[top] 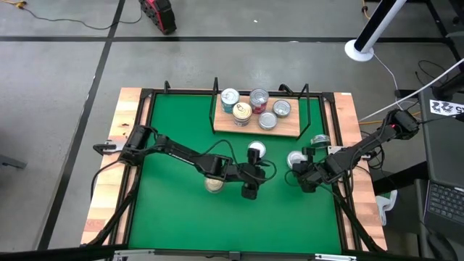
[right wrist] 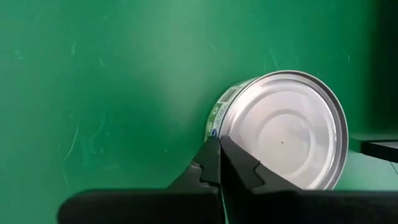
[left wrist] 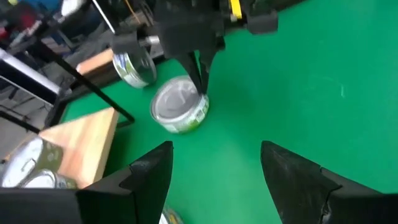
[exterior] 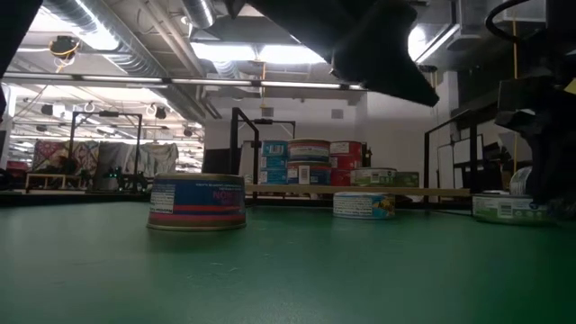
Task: Stack canned seafood by type on shelf
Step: Stack the green white tuna can on top of the green white tuna can on the shelf
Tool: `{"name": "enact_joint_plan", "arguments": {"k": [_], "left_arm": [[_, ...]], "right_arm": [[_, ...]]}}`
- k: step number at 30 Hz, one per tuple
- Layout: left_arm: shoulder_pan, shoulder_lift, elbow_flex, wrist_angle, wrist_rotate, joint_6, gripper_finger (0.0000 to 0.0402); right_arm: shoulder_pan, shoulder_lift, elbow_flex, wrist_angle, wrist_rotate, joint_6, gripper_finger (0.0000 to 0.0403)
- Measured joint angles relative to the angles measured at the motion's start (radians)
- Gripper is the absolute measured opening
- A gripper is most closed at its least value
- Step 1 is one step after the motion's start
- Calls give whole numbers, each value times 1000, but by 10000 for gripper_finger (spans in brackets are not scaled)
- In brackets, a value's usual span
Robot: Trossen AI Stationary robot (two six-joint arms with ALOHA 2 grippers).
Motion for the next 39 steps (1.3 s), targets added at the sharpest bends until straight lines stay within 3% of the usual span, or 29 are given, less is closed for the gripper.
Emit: {"name": "enact_joint_plan", "arguments": {"k": [12,24,39], "left_arm": [[4,104,0,198,18,98,239],[4,246,0,378,39,242,239],[3,272,-1,391,37,411,239]], "right_arm": [[0,3,37,51,-45,6,0],[0,2,39,266,-54,7,0],[0,2,40,443,-52,10,0]]}}
